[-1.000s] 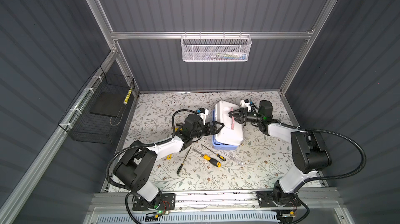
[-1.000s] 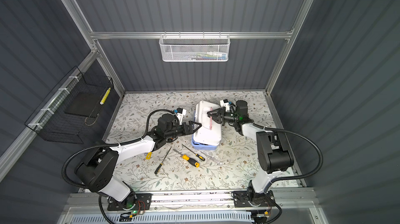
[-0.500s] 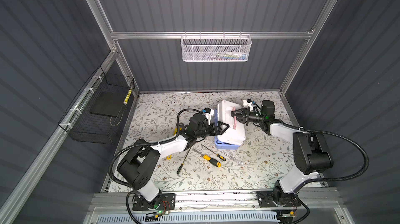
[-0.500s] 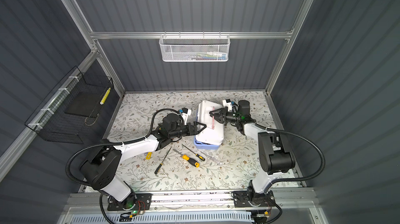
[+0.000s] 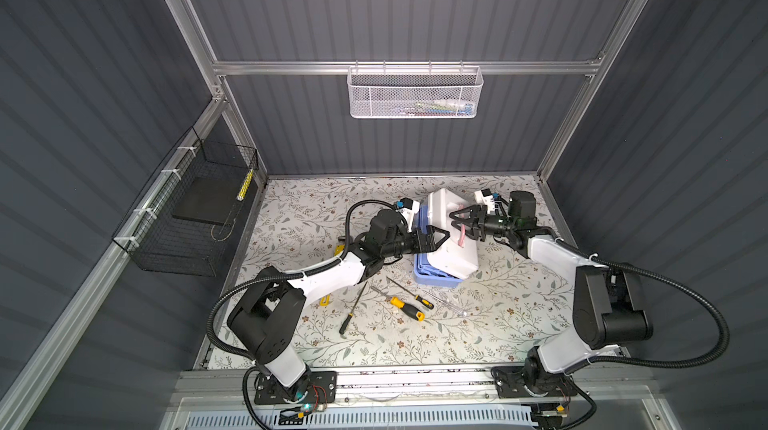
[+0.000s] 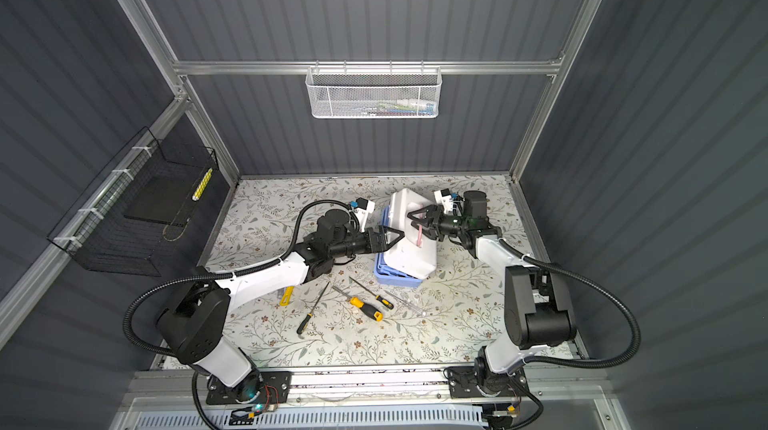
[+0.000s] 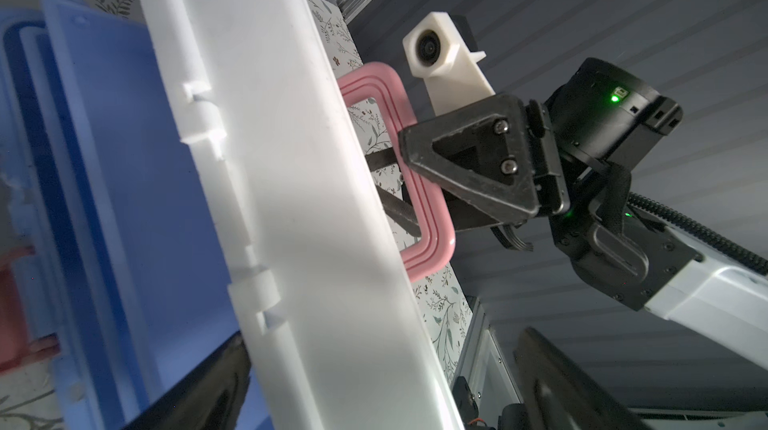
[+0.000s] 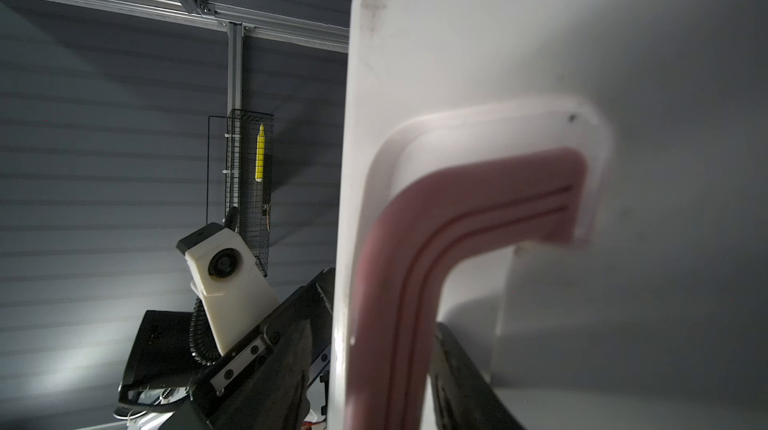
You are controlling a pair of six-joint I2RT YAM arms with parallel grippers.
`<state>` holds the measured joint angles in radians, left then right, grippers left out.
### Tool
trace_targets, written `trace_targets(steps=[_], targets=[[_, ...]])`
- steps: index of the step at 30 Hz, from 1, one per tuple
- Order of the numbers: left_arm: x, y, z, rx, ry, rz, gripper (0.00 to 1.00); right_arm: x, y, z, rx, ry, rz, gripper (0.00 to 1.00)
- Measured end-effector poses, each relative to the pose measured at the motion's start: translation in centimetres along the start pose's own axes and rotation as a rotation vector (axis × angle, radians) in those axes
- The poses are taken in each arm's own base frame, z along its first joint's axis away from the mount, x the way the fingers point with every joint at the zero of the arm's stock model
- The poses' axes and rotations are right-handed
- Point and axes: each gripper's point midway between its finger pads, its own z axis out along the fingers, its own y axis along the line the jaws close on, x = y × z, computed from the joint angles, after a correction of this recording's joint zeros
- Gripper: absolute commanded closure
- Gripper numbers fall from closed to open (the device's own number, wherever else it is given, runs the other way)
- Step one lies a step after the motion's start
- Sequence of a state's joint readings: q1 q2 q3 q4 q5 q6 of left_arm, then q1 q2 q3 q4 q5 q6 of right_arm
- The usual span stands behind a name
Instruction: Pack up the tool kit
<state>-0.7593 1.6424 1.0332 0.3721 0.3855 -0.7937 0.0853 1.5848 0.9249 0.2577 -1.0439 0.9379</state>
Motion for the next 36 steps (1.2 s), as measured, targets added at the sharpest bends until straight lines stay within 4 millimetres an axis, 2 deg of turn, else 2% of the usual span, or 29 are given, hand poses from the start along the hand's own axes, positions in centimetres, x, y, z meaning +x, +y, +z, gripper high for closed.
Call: trace_targets(steps=[11,17,25,31,35,36], targets=[[-0.4,-2.0,2.1,0.037,0.014,0.027,0.0,-0.2,0.7,-2.8,0.066,-0.044,-0.029,0.2],[-0.6,-2.9,2.7,0.052,0.016,0.044,0.0,-0.4,1.6,-4.1,0.114,-0.062,-0.049,0.19],[-0.8,-4.2,3.3,0.069,0.021,0.068,0.0,-0.5,2.0,-4.8,0.17,-0.058,-0.052,0.18],[-0.9,-4.7,3.6,0.071,0.029,0.083,0.0,-0.5,2.1,-5.3,0.218,-0.058,-0.062,0.13],[-1.1,-5.5,4.4,0.083,0.034,0.098,0.0,-0.5,1.9,-5.6,0.245,-0.061,-0.067,0.01],[-1.0,-5.6,4.6,0.086,0.036,0.101,0.0,-0.5,1.8,-5.7,0.249,-0.063,-0.071,0.01]])
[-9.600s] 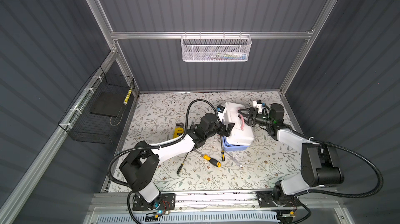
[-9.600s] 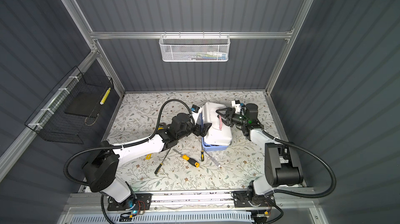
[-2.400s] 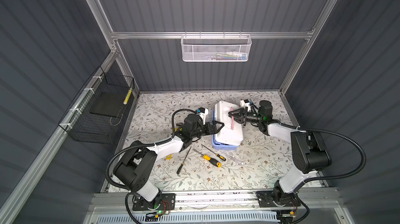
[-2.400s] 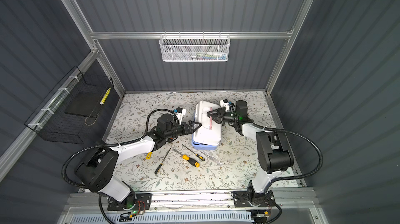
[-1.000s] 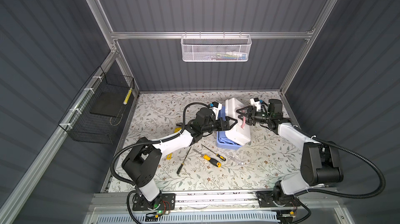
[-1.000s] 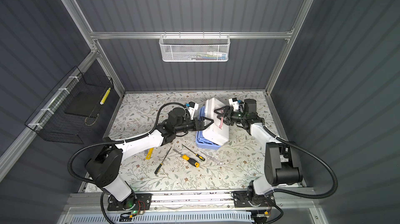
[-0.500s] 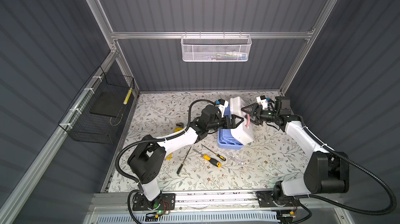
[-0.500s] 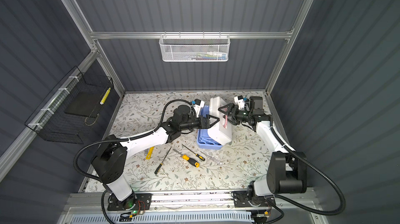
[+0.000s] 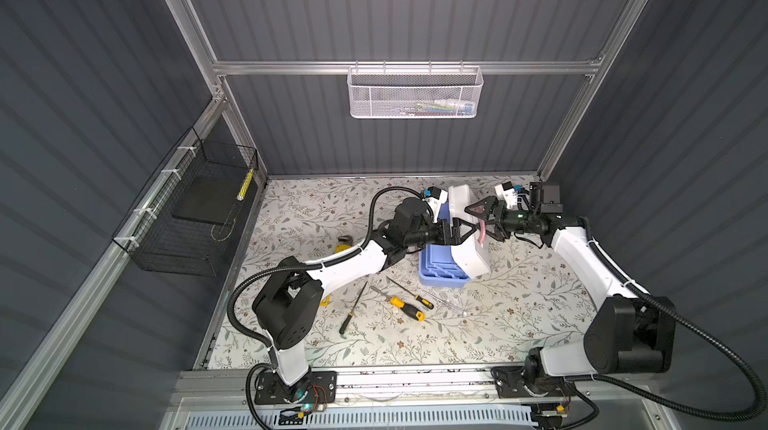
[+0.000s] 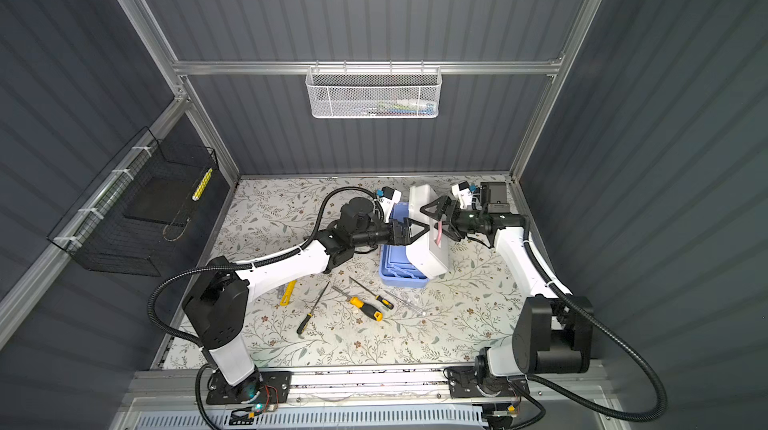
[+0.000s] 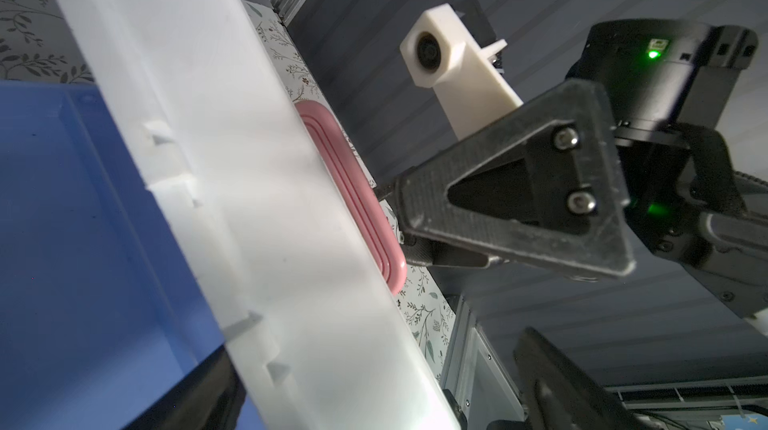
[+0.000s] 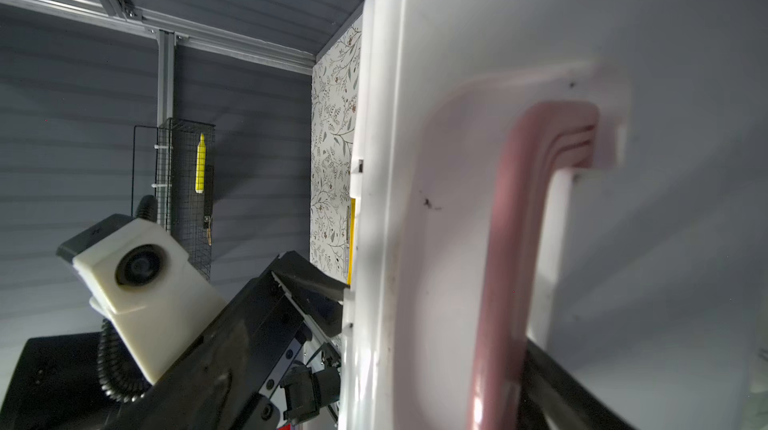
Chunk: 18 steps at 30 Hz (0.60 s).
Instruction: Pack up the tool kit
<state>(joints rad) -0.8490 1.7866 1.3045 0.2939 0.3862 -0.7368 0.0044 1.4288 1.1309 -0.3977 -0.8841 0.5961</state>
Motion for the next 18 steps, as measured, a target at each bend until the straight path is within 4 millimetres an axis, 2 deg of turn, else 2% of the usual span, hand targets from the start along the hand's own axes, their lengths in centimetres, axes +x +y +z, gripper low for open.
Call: trace_targets(steps=[8,18], targets=[[0.3,-1.0,1.4,0.014,0.022,0.028,0.0,-0.5,-0.6,-1.2,0.04,-0.042,0.011,0.01],[0.1,-1.9,1.9,0.013,0.037,0.057,0.0,-1.1,-0.7,-2.5,0.124,-0.065,0.008,0.01]])
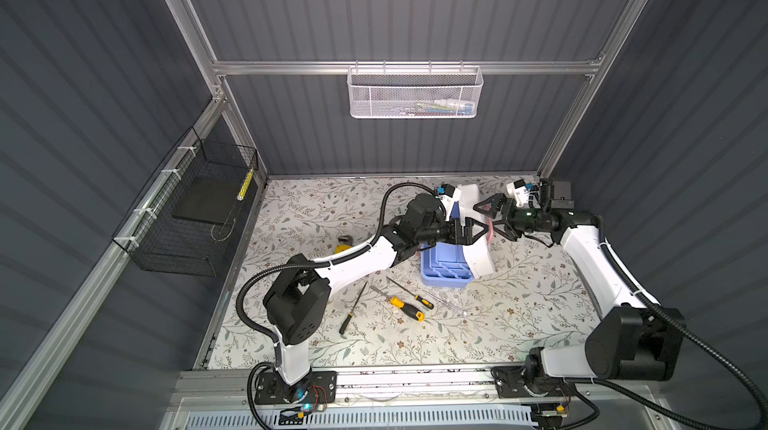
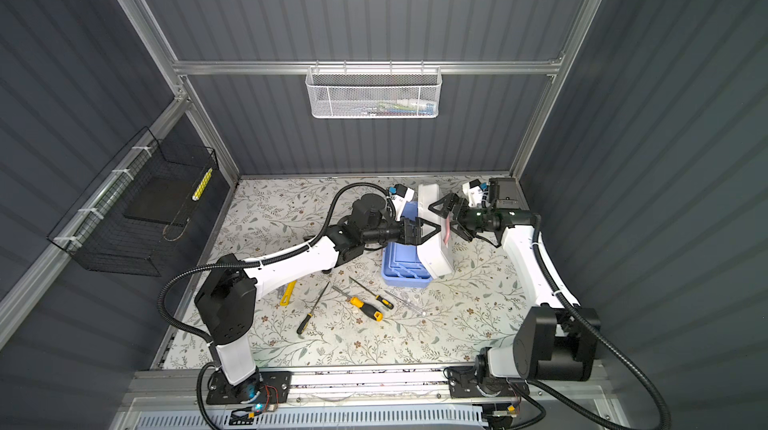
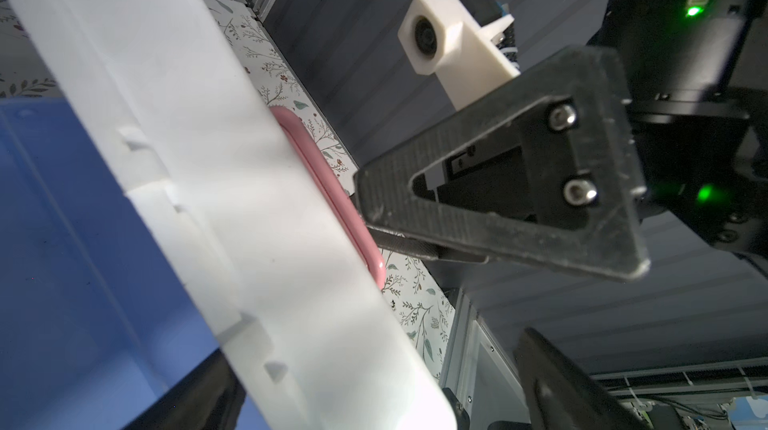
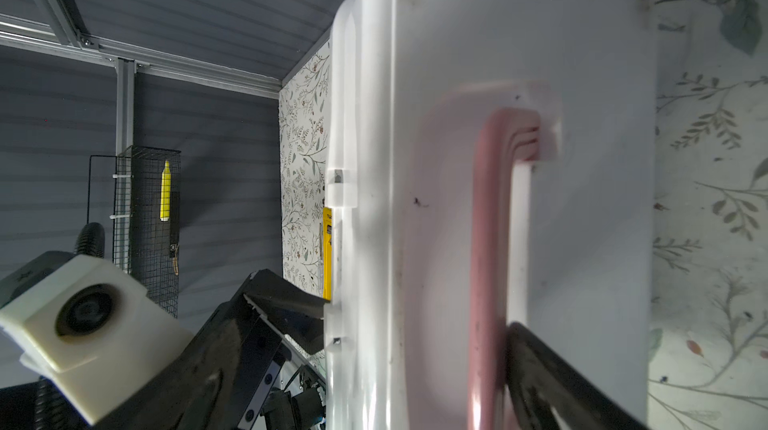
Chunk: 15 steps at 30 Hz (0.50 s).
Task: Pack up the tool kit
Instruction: 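Rotate the box with both grippers, turning the blue base toward the left gripper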
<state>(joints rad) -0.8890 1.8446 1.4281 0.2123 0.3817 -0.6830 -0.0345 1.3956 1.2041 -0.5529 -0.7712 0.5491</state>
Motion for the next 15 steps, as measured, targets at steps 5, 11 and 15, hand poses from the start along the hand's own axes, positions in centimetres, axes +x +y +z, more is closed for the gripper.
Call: trace_targets(steps=[5,11,15], targets=[[0.1,-0.2,0.7,-0.001,0.006,0.017,0.0,-0.2,0.3,-0.5,0.003,-0.016,-0.006,0.01],[0.8,-0.7,1.9,0.003,0.029,0.038,0.0,-0.4,0.7,-0.8,-0.002,-0.026,-0.006,0.01],[1.1,-1.3,2.6,0.011,0.04,0.052,0.0,-0.6,0.6,-0.9,-0.002,-0.032,-0.004,0.01]])
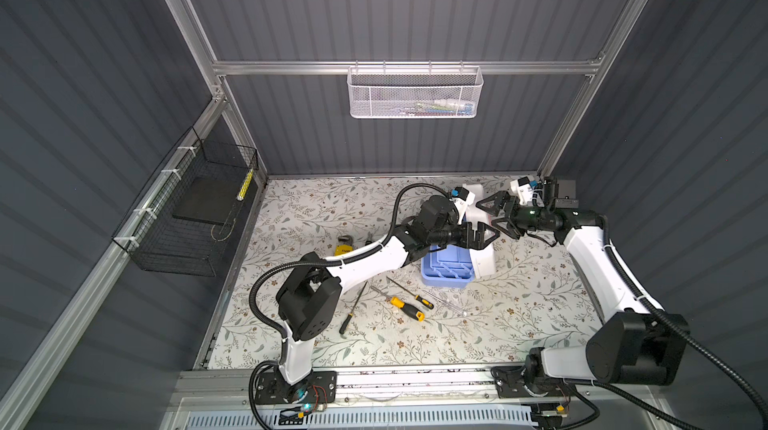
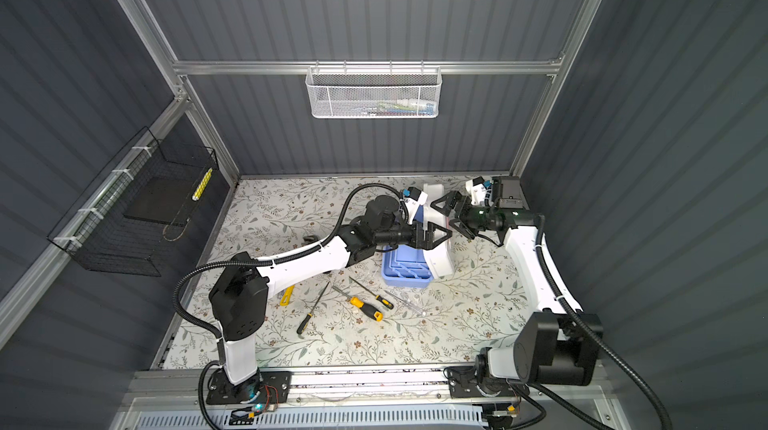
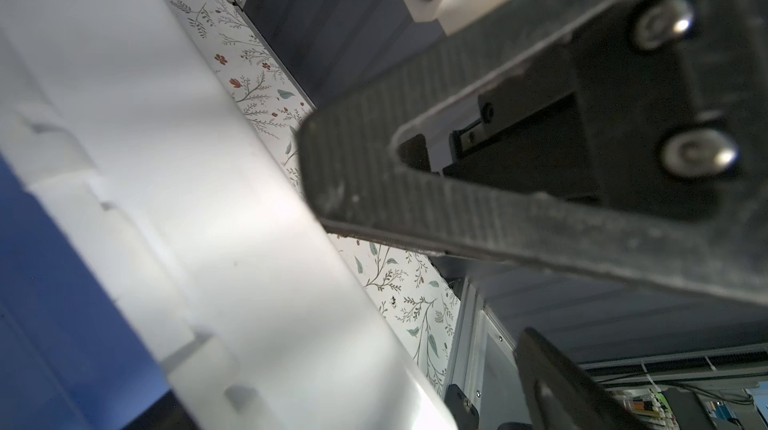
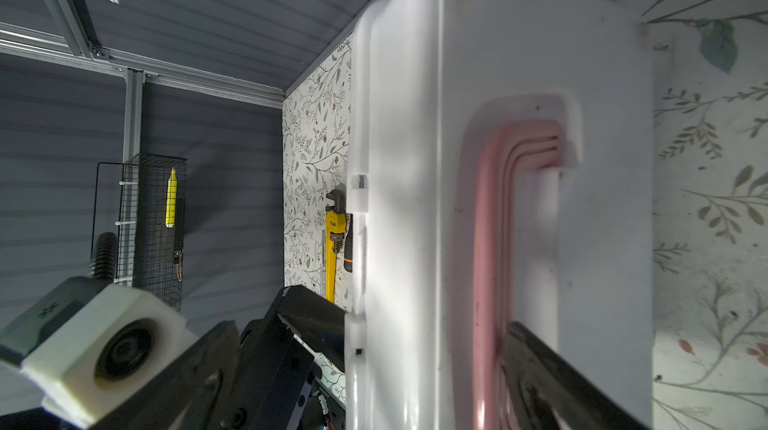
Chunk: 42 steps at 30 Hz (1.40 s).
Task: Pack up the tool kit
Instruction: 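Rotate the box with both grippers, turning the blue base toward the left gripper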
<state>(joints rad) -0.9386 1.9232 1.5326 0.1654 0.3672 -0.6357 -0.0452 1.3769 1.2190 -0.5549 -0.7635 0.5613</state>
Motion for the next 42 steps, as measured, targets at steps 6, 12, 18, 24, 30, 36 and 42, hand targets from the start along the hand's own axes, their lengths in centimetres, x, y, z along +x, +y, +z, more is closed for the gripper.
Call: trace_targets(steps=[6,12,18,24,30,36,42], targets=[[0.6,-0.6,1.5,0.001,0.025,0.022,0.0,-0.6,-0.1,-0.4,-0.013,-0.016,0.013,0.01],[0.7,-1.2,2.9,-0.007,0.046,0.046,0.0,-1.5,-1.2,-1.6,0.0,-0.058,0.032,0.01],[0.9,-1.3,3.9,-0.02,0.072,0.068,0.0,-1.9,-3.5,-2.1,0.049,-0.089,0.036,0.01],[0.7,-1.1,4.3,-0.049,0.08,0.084,0.0,-1.7,-4.2,-2.0,0.081,-0.084,-0.006,0.01],[1.5,-1.1,5.0,-0.058,0.11,0.101,0.0,-2.1,-3.9,-2.1,0.08,-0.086,-0.043,0.01],[1.9,-1.5,5.4,-0.06,0.134,0.117,0.0,-2.3,-3.7,-2.0,0.078,-0.078,-0.066,0.01],[1.8,-1.5,5.7,-0.077,0.147,0.129,0.0,-2.1,-4.4,-1.1,0.098,-0.043,-0.068,0.01]])
